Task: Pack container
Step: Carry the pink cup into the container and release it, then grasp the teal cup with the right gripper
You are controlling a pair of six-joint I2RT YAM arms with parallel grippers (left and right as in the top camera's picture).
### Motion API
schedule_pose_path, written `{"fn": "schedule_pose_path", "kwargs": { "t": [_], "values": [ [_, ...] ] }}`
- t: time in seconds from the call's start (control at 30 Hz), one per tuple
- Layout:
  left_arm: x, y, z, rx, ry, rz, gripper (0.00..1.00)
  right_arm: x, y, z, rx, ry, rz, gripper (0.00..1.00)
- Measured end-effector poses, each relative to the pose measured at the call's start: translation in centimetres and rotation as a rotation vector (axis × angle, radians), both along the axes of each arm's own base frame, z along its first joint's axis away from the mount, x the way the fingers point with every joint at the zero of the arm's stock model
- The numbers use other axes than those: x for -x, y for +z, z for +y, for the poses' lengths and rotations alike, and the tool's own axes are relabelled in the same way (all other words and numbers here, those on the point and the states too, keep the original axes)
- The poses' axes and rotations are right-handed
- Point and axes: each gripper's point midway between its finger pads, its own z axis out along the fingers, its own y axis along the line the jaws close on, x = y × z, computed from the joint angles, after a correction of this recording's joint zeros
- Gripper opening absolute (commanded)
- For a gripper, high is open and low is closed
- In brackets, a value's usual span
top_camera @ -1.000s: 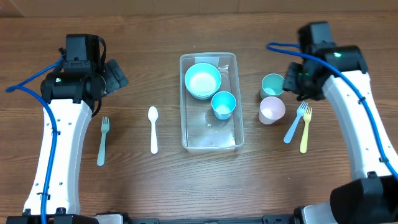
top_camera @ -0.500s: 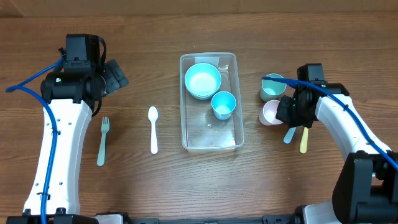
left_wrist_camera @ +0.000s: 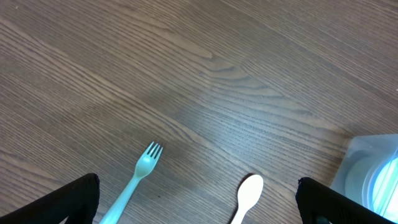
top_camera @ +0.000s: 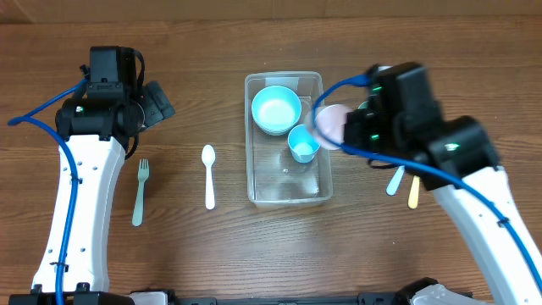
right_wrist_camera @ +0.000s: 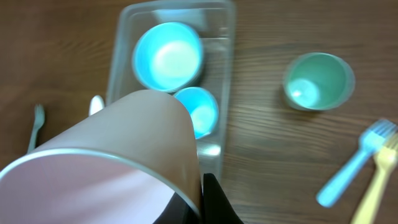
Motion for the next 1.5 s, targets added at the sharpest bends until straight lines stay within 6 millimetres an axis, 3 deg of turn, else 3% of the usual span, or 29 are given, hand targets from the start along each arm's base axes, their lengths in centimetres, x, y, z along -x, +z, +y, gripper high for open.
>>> {"fn": "schedule_pose_path", "kwargs": {
  "t": [0.07, 0.13, 0.27, 0.37, 0.6, 0.7, 0.8, 0.9, 1.07, 1.1, 1.17, 1.3, 1.4, 1.5],
  "values": [
    [0.0, 0.0, 0.0, 0.000, 0.000, 0.000, 1.00, 0.1, -2.3, 2.8, 0.096, 0.069, 0.023, 0.04],
    [0.0, 0.0, 0.0, 0.000, 0.000, 0.000, 1.00, -0.8, -4.7, 3.9, 0.165, 0.085, 0.051, 0.04],
    [0.0, 0.0, 0.0, 0.000, 0.000, 0.000, 1.00, -2.4, -10.6, 5.0, 0.276, 0.094, 0.156, 0.04],
    [0.0, 0.0, 0.0, 0.000, 0.000, 0.000, 1.00, -3.0, -12.3, 5.1, 0.306, 0.092, 0.180, 0.04],
    [0.0, 0.0, 0.0, 0.000, 0.000, 0.000, 1.00, -3.3, -12.3, 4.8, 0.323, 0.081, 0.169, 0.04],
    [0.0, 0.0, 0.0, 0.000, 0.000, 0.000, 1.00, -2.9, -12.5, 4.5, 0.336, 0.082, 0.187, 0.11],
    [0.0, 0.0, 0.0, 0.000, 0.000, 0.000, 1.00, -2.4, -12.6, 4.1, 0.352, 0.085, 0.209, 0.13],
    [0.0, 0.0, 0.0, 0.000, 0.000, 0.000, 1.00, -2.3, -12.7, 3.5, 0.358, 0.073, 0.224, 0.35],
    [0.0, 0.0, 0.0, 0.000, 0.000, 0.000, 1.00, -2.8, -12.7, 2.6, 0.361, 0.046, 0.226, 0.50],
    [0.0, 0.0, 0.0, 0.000, 0.000, 0.000, 1.00, -2.9, -12.6, 2.3, 0.356, 0.030, 0.227, 0.58],
    [0.0, 0.0, 0.0, 0.000, 0.000, 0.000, 1.00, -3.9, -11.5, 0.9, 0.315, -0.054, 0.209, 0.62],
    [0.0, 0.0, 0.0, 0.000, 0.000, 0.000, 1.00, -6.2, -8.6, -6.7, 0.220, -0.308, 0.182, 0.63],
    [0.0, 0.0, 0.0, 0.000, 0.000, 0.000, 1.00, -7.5, -8.8, -11.0, 0.188, -0.436, 0.180, 0.63],
    [0.0, 0.0, 0.0, 0.000, 0.000, 0.000, 1.00, -8.3, -10.4, -12.2, 0.139, -0.458, 0.207, 0.63]
  ]
}}
